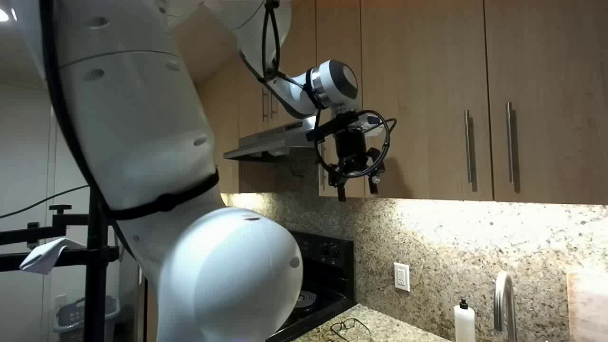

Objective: Open the right door of the top cabinet

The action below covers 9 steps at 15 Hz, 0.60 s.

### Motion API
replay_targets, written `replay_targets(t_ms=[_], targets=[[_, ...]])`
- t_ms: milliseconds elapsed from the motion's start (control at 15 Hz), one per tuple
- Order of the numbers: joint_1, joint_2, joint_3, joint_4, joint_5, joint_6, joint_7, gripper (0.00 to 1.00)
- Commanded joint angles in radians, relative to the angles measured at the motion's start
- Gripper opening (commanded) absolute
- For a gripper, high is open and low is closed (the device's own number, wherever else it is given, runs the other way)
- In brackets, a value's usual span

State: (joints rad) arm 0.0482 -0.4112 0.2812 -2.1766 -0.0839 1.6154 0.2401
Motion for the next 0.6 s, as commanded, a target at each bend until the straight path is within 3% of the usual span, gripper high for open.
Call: replay_targets(t_ms=[0,533], targets=[[0.03,0.005,-0.024,0.003,-0.009,-0.004,0.01,1.0],[0.032,0.012,-0.029,-0.002,-0.011,0.038,0.023,1.0]])
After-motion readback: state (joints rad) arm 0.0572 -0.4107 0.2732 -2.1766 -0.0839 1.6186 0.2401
